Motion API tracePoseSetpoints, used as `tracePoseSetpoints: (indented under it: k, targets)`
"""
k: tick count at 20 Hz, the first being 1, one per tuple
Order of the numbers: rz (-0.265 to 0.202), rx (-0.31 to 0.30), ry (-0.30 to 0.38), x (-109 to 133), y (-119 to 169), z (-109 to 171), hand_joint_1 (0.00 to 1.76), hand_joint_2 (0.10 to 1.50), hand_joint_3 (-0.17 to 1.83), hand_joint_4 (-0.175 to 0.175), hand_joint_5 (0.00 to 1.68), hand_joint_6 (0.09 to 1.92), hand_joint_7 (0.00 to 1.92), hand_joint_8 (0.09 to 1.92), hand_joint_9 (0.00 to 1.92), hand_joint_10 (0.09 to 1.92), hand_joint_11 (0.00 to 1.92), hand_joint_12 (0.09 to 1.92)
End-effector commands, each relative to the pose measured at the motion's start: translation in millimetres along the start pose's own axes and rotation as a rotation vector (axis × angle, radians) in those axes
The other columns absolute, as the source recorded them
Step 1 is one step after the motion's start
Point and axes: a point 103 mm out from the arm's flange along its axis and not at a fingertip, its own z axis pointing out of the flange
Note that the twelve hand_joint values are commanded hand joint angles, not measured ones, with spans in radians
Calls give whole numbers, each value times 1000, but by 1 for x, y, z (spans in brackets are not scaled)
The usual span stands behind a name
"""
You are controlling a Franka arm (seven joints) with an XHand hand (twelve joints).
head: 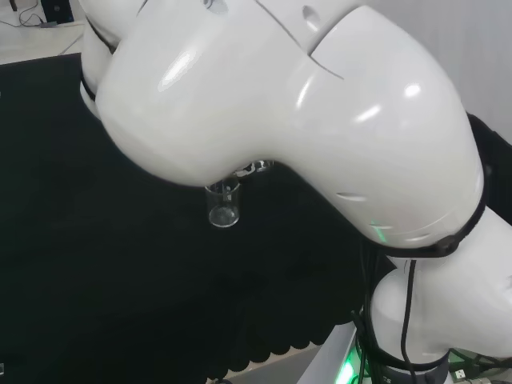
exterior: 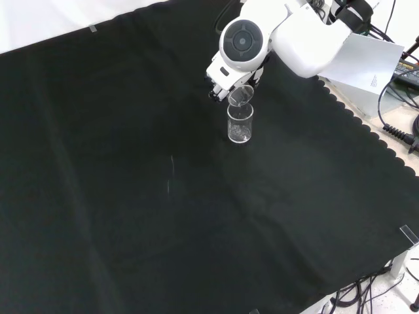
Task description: Pour the water from the handheld beaker into the one on the table.
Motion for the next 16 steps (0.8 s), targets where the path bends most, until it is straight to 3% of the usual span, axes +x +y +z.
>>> tracePoseSetpoints:
  k: [1,16]
  targets:
    - [8,19,-33,2,0,-1,1532,867,80,-175,1376,296,1533,87,1650,87,1248,416]
    - [27,57,-96,5,1,-5,1532,869,75,-175,1377,295,1534,87,1650,87,1250,410]
